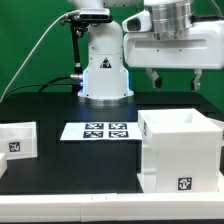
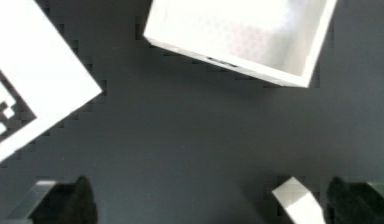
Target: Assemble drawer
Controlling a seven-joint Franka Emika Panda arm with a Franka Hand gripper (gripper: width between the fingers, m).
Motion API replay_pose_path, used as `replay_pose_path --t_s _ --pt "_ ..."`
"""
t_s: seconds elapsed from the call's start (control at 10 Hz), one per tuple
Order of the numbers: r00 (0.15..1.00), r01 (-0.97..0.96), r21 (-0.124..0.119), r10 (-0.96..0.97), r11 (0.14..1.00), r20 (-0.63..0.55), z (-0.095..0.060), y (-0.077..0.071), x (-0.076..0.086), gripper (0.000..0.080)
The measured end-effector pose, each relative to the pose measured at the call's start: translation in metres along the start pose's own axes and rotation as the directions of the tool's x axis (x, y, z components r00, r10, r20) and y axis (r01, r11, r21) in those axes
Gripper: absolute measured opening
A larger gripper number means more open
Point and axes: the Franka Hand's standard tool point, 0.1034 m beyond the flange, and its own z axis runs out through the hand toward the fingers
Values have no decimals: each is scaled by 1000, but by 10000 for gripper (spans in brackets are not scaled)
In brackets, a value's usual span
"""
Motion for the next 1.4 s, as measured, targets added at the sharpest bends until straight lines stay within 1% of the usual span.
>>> replay_pose_path --t_s 0.1,0.3,0.5,0.6,0.7,0.8,0.9,1.0,1.1,1.2,1.3,1.4 --pt "991 137 6 -137 991 -13 6 5 -1 649" --pt "984 173 -26 -174 985 -39 8 -1 -4 648" --pt "953 299 -28 -300 954 -36 7 1 -3 649" --pt "904 425 -38 -426 904 -33 8 0 -3 649" --pt "837 544 -47 -546 838 -31 11 -2 -4 649" --pt "760 647 -58 -649 760 -35 12 -4 -3 649" --pt "635 768 -76 -772 636 -38 14 -5 -3 649" --pt "567 816 -89 -821 571 -66 14 -6 -2 649" --pt "632 754 -100 -758 649 -161 10 -1 -3 649" --pt "559 812 -114 -819 573 -133 13 5 -9 649" --pt "515 840 -121 -847 529 -127 13 4 -7 649" --pt "422 889 -142 -899 436 -119 14 4 -7 649"
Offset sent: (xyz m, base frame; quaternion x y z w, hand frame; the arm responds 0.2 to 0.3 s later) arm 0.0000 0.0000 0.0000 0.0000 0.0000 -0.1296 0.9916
